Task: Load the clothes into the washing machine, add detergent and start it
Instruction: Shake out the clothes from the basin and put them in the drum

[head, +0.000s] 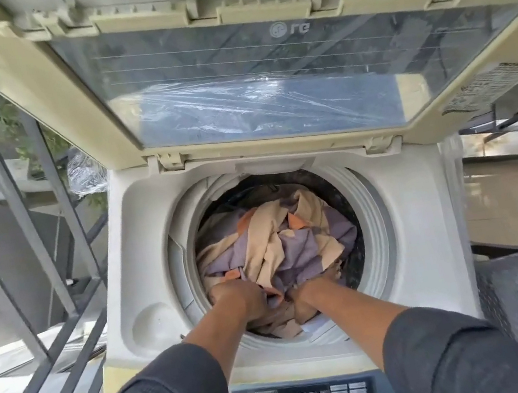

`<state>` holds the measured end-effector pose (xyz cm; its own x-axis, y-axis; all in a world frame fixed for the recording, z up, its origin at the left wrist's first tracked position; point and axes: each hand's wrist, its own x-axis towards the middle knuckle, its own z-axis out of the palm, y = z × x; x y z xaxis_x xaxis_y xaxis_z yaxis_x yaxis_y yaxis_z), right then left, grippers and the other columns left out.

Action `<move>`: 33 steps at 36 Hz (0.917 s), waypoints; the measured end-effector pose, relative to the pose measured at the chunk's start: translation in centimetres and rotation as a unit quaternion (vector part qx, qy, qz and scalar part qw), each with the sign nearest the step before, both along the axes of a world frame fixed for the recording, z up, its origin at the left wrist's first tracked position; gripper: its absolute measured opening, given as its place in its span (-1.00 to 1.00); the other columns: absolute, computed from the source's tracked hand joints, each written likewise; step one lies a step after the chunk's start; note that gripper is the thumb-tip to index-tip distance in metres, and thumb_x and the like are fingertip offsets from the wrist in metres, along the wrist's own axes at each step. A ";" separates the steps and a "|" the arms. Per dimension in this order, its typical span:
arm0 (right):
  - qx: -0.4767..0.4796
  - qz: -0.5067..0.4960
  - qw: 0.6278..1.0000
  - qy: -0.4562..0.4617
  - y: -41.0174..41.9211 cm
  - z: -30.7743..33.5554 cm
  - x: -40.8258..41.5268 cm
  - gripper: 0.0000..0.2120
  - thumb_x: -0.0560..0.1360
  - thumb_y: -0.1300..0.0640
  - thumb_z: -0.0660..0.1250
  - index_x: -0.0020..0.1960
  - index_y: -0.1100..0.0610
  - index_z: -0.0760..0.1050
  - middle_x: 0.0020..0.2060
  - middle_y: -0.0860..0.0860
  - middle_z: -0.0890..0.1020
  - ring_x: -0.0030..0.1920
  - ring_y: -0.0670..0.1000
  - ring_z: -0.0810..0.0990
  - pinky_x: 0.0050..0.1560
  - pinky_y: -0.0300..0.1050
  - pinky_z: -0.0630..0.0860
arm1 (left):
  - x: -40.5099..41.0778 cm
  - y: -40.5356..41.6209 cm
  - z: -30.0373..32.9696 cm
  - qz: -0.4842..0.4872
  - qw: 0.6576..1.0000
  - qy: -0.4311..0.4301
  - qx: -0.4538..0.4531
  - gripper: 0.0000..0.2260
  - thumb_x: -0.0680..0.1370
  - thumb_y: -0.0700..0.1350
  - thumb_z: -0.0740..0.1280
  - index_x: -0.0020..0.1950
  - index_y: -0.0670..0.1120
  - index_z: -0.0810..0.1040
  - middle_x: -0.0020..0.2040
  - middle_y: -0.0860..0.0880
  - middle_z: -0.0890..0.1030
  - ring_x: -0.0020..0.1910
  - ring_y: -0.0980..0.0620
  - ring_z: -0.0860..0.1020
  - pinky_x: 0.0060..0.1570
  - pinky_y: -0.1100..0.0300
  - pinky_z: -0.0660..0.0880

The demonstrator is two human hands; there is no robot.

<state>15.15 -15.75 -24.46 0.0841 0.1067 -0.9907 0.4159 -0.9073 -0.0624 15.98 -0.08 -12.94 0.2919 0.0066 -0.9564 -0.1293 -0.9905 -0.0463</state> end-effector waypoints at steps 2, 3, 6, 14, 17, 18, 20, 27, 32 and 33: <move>-0.002 -0.024 0.999 -0.033 1.0 6.8 1.1 -0.31 0.48 -0.22 0.25 0.56 -0.04 0.28 0.51 0.08 0.39 0.47 0.29 0.37 0.44 0.35 0.29 | 0.7 0.2 0.6 0.035 0.998 -0.058 -0.009 -0.45 0.65 0.25 0.09 0.53 0.02 0.49 0.47 -0.02 0.56 0.46 -0.12 0.51 0.39 -0.03 0.45; 0.021 -0.036 0.998 -0.055 1.4 10.4 1.9 -0.40 0.55 -0.17 0.24 0.54 0.01 0.34 0.50 0.11 0.42 0.47 0.27 0.39 0.42 0.32 0.31 | 1.1 0.5 0.9 0.068 0.993 -0.092 -0.016 -0.45 0.65 0.22 0.12 0.56 -0.02 0.45 0.47 -0.07 0.56 0.45 -0.14 0.52 0.39 -0.03 0.45; 0.061 -0.106 0.977 -0.174 1.3 14.0 3.0 -0.56 0.57 -0.11 0.27 0.40 -0.01 0.51 0.42 0.12 0.52 0.41 0.25 0.47 0.35 0.26 0.34 | 2.1 2.0 1.4 0.231 0.954 -0.182 -0.060 -0.38 0.65 0.23 0.13 0.65 -0.03 0.29 0.48 -0.21 0.54 0.43 -0.26 0.53 0.40 -0.07 0.47; 0.166 -0.224 0.913 -0.298 -1.7 19.6 2.8 -0.74 0.64 -0.04 0.16 0.22 0.05 0.49 0.21 0.11 0.60 0.23 0.20 0.59 0.19 0.04 0.52 | 3.4 5.0 -1.2 0.412 0.800 -0.343 -0.270 -0.03 0.45 0.20 0.39 0.72 -0.15 0.05 0.68 -0.20 0.23 0.64 -0.18 0.27 0.60 -0.13 0.25; 0.184 -0.260 0.896 -0.309 -2.8 21.0 1.7 -0.95 0.55 -0.01 0.17 -0.08 -0.08 0.37 0.04 0.07 0.61 0.11 0.18 0.61 -0.02 -0.01 0.53 | 3.0 3.3 3.1 0.381 0.811 -0.348 -0.277 -0.17 0.44 0.19 0.35 0.65 -0.11 0.29 0.60 -0.17 0.38 0.58 -0.19 0.38 0.55 -0.11 0.32; 0.196 -0.277 0.885 -0.317 -3.3 21.4 1.2 -0.92 0.55 -0.02 0.16 -0.12 -0.08 0.33 0.00 0.05 0.60 0.06 0.17 0.62 -0.09 -0.02 0.49 | 2.7 3.0 3.8 0.368 0.820 -0.347 -0.268 -0.28 0.49 0.14 0.36 0.61 -0.09 0.36 0.57 -0.16 0.43 0.55 -0.21 0.42 0.51 -0.08 0.35; 0.219 -0.301 0.867 -0.330 -4.3 22.6 0.0 -0.89 0.61 -0.04 0.14 -0.04 -0.06 0.40 -0.01 0.02 0.62 0.01 0.13 0.61 -0.12 -0.02 0.50 | 1.8 2.3 5.5 0.357 0.826 -0.344 -0.267 -0.48 0.59 0.03 0.38 0.53 -0.07 0.45 0.47 -0.16 0.54 0.45 -0.22 0.51 0.39 -0.02 0.41; 0.289 -0.436 0.773 -0.358 -8.0 24.7 -3.1 -0.80 0.58 -0.10 0.27 0.18 -0.18 0.55 0.08 -0.14 0.69 0.06 -0.04 0.68 0.13 0.03 0.62 | -1.0 -1.0 9.4 0.369 0.798 -0.320 -0.353 -0.68 0.63 -0.10 0.40 0.40 -0.03 0.62 0.29 0.01 0.65 0.30 -0.04 0.62 0.36 0.05 0.52; 0.334 -0.502 0.699 -0.385 -11.4 26.3 -4.4 -0.87 0.61 -0.02 0.36 0.13 -0.17 0.62 -0.06 -0.22 0.69 -0.09 -0.24 0.64 0.03 -0.21 0.60 | -1.9 -4.8 12.9 0.321 0.787 -0.317 -0.420 -0.73 0.67 -0.15 0.37 0.37 -0.01 0.63 0.25 0.10 0.69 0.24 0.16 0.63 0.29 0.19 0.53; 0.339 -0.511 0.686 -0.392 -12.1 26.7 -4.6 -0.88 0.61 0.00 0.37 0.09 -0.21 0.60 -0.09 -0.23 0.68 -0.11 -0.26 0.63 -0.02 -0.29 0.57 | -2.0 -5.7 13.5 0.316 0.783 -0.321 -0.429 -0.74 0.67 -0.13 0.36 0.35 0.03 0.64 0.23 0.12 0.69 0.23 0.18 0.64 0.27 0.18 0.55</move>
